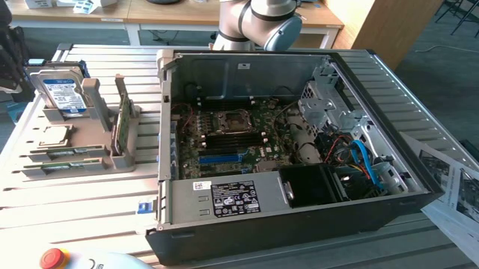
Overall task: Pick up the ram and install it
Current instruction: 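Pick up the ram and move it above insertion slot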
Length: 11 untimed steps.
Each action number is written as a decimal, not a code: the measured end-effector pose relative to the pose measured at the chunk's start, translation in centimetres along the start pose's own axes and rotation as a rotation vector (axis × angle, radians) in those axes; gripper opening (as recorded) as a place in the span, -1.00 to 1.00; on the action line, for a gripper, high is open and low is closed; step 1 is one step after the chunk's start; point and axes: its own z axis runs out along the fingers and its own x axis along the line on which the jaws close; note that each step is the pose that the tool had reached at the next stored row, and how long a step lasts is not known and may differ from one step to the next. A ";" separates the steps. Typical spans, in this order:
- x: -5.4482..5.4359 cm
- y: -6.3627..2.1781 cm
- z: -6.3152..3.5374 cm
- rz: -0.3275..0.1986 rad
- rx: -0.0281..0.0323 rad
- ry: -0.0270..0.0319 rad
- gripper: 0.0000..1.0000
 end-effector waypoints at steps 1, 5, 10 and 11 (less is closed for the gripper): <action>0.0 -0.01 0.19 0.000 0.0001 -0.0001 -0.80; 0.0 -0.04 0.91 0.000 0.0000 0.0000 -0.80; 0.0 -0.08 1.74 0.000 0.0000 0.0000 -0.80; 0.0 -0.09 1.92 0.000 0.0001 0.0000 -0.80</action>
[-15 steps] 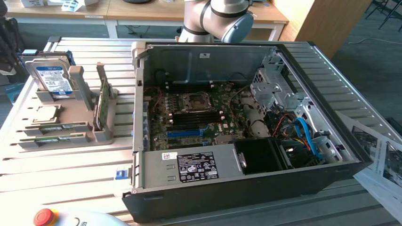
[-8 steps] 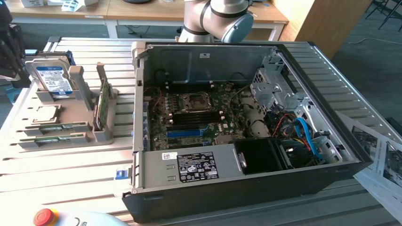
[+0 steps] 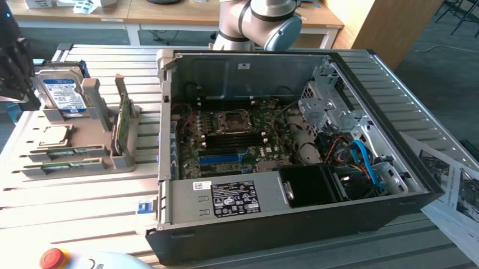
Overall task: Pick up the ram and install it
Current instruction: 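Pick up the ram and move it above insertion slot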
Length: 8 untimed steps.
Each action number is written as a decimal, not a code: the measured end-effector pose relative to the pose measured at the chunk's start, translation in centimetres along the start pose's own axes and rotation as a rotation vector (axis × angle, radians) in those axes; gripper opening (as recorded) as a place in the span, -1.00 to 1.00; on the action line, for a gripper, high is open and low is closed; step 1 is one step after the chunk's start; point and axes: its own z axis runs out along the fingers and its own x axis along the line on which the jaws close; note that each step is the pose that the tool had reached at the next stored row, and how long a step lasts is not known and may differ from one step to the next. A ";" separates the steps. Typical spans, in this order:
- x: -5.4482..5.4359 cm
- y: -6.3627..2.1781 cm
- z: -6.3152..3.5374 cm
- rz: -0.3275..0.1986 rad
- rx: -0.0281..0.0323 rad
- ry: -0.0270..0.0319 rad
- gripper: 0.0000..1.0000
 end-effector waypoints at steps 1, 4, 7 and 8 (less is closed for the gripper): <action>0.0 -0.01 0.16 0.000 -0.0001 0.0000 -0.80; 0.0 -0.03 0.64 0.000 0.0000 0.0000 -0.80; 0.0 -0.05 1.13 0.000 -0.0001 0.0001 -0.80; 0.0 -0.06 1.29 0.000 0.0000 0.0000 -0.80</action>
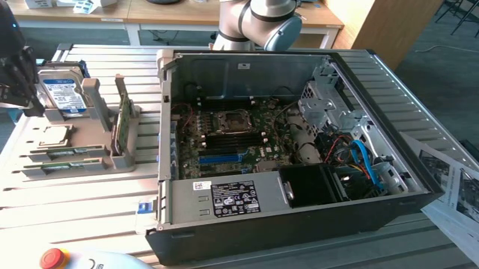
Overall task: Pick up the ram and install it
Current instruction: 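Pick up the ram and move it above insertion slot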
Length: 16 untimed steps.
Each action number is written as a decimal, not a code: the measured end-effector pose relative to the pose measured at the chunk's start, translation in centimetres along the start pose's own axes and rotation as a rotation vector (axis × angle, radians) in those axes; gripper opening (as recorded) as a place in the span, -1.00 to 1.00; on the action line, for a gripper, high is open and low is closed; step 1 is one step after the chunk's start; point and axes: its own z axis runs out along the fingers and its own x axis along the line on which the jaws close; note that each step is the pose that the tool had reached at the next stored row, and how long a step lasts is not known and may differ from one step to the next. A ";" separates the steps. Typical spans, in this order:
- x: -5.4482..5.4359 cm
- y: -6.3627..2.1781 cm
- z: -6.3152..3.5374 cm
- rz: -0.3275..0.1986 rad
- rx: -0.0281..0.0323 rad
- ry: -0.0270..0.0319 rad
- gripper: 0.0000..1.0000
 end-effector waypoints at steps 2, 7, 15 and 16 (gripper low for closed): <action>0.0 -0.01 0.32 0.000 -0.0001 0.0001 -0.80; 0.0 -0.05 1.13 0.000 -0.0001 0.0001 -0.80; 0.0 -0.11 2.39 0.000 0.0000 0.0001 -0.80; 0.0 -0.12 2.54 0.000 -0.0001 0.0002 -0.80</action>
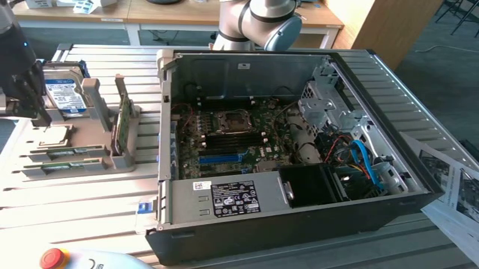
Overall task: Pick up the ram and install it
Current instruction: 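Pick up the ram and move it above insertion slot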
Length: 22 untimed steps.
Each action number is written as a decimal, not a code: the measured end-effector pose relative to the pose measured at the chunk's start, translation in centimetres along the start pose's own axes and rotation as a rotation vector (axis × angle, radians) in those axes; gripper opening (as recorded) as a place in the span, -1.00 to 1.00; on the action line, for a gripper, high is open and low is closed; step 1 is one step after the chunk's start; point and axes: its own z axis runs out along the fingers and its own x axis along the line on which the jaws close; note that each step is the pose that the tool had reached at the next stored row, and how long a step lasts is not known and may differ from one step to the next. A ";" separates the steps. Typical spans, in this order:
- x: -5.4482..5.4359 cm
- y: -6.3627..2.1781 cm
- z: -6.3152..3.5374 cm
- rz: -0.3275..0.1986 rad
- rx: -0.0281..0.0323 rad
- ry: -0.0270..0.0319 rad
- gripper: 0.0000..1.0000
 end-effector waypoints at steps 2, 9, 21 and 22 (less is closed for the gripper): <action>0.0 -0.01 0.31 0.000 0.0001 0.0000 -0.80; 0.0 -0.05 1.34 -0.001 -0.0001 0.0017 -0.80; 0.0 -0.06 2.99 -0.005 -0.0002 0.0074 -0.80; 0.1 -0.06 3.12 -0.006 -0.0003 0.0076 -0.80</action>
